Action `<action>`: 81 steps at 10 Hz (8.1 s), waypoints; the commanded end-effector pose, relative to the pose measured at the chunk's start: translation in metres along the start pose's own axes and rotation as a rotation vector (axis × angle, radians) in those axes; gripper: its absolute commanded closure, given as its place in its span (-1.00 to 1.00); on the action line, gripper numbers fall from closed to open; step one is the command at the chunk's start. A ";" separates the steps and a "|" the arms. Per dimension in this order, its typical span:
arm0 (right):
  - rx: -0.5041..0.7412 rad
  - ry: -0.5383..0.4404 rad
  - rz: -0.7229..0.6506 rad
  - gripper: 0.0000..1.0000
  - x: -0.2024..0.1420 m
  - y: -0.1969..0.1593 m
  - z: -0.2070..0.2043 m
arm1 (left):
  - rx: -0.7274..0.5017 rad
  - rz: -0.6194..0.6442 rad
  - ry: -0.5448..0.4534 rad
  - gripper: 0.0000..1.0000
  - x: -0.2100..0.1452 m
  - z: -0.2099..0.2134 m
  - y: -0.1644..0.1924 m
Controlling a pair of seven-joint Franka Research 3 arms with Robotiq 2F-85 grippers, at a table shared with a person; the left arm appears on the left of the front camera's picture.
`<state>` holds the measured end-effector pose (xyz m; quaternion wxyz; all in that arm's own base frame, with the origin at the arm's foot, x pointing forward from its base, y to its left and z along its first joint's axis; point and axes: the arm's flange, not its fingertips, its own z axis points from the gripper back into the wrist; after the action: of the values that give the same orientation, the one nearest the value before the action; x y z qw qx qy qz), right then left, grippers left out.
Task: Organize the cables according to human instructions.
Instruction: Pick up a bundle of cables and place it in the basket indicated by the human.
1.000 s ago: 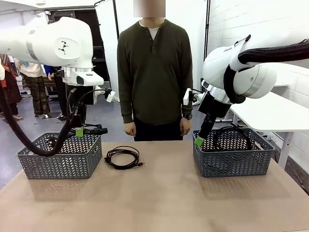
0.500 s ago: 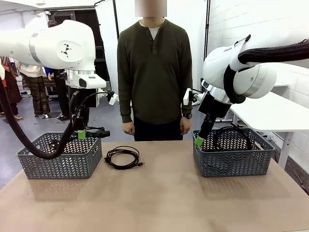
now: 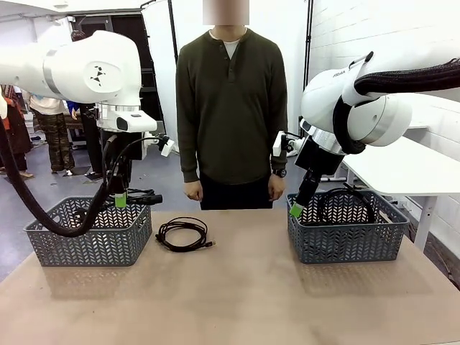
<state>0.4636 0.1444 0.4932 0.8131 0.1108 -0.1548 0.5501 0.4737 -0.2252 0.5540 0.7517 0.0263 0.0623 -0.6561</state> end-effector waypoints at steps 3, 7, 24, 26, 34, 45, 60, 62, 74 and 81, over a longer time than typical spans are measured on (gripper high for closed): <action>-0.001 0.001 -0.005 -1.00 0.000 0.001 0.000 | 0.057 -0.023 -0.059 1.00 -0.059 -0.014 0.016; -0.001 0.001 -0.005 -1.00 0.000 0.001 0.000 | 0.115 -0.070 -0.018 1.00 -0.107 -0.031 0.043; -0.001 0.001 -0.005 -1.00 0.000 0.001 0.000 | 0.156 -0.131 -0.034 1.00 -0.109 -0.076 0.140; -0.001 0.001 -0.005 -1.00 0.000 0.001 0.000 | 0.151 -0.130 -0.035 1.00 -0.112 -0.079 0.144; -0.001 0.001 -0.005 -1.00 0.000 0.001 0.000 | 0.110 -0.134 -0.040 -0.85 -0.114 -0.088 0.145; -0.001 0.001 -0.005 -1.00 0.000 0.001 0.000 | 0.041 -0.119 -0.066 -1.00 -0.099 -0.073 0.126; -0.001 0.001 -0.005 -1.00 0.000 0.001 0.000 | 0.135 0.118 -0.269 -1.00 -0.046 -0.055 0.058; -0.001 0.001 -0.005 -1.00 0.000 0.001 0.000 | 0.144 0.155 -0.392 -1.00 -0.037 -0.064 0.031; -0.001 0.001 -0.005 -1.00 0.000 0.001 0.000 | 0.109 0.171 -0.437 -1.00 -0.016 -0.086 0.003; -0.001 0.001 -0.005 -1.00 0.000 0.001 0.000 | 0.109 0.171 -0.437 -1.00 -0.016 -0.086 0.003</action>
<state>0.4636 0.1443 0.4932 0.8131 0.1108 -0.1548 0.5501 0.4692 -0.1991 0.4689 0.7980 -0.0719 -0.1406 -0.5817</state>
